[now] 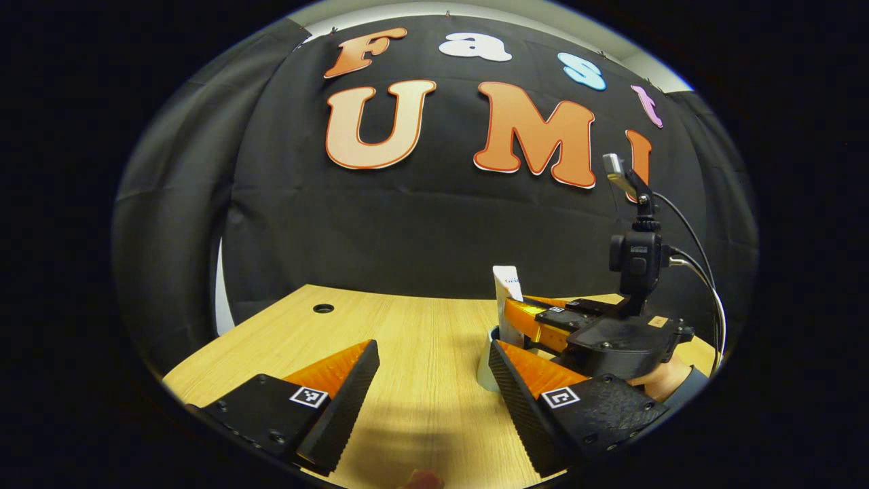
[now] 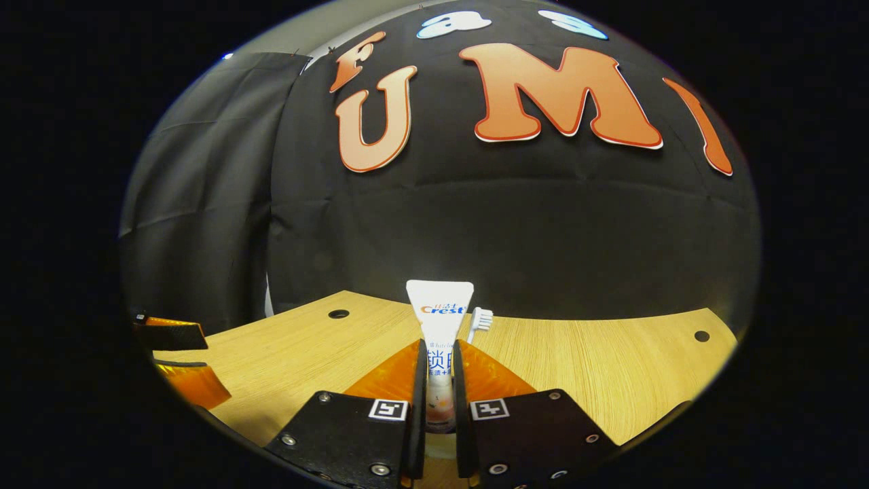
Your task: Put the toothbrush and toothpaste on the desktop into the cup, then pick up the cup and place it on the coaster on the desktop.
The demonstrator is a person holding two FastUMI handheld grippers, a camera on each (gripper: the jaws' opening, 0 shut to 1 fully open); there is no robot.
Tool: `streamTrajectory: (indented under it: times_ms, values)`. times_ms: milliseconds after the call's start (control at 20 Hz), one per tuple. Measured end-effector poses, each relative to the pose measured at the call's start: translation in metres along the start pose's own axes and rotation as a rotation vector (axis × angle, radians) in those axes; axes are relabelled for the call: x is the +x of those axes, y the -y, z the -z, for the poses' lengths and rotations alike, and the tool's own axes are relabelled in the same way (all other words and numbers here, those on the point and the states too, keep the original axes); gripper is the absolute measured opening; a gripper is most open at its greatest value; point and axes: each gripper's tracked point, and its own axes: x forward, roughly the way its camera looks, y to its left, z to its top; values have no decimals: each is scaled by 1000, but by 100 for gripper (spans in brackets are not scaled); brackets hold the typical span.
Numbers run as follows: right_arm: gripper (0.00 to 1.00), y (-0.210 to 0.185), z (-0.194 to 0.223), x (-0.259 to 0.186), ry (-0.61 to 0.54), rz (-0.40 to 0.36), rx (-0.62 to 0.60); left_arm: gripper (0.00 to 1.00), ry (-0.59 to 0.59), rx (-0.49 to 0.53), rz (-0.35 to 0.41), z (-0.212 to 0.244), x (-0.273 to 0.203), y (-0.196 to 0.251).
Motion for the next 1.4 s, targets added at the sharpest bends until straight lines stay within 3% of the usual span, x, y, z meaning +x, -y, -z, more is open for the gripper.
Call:
streamTrajectory:
  times_ms: [300, 450, 600, 650, 850, 1050, 1150, 1400]
  values:
    - [22, 23, -45, -47, 62, 24, 0, 98, -91, 17, 45, 9, 11, 31]
    - [30, 39, -71, -80, 82, 50, -45, 98, -104, 41, 69, 3, 25, 48]
    - [61, 47, -89, -116, 84, 55, -101, 98, -152, 61, 72, 14, 42, 57]
    - [76, 49, -94, -129, 90, 57, -126, 98, -173, 66, 77, 17, 49, 61]
    - [95, 53, -118, -161, 107, 60, -160, 98, -249, 61, 133, 20, 61, 86]
    - [99, 58, -140, -193, 162, 72, -154, 98, -377, 36, 164, 30, 73, 100]
    - [99, 62, -152, -207, 185, 78, -167, 98, -497, 13, 184, 46, 76, 109]
    - [99, 77, -162, -239, 220, 98, -159, 98, -768, -29, 151, 76, 75, 113]
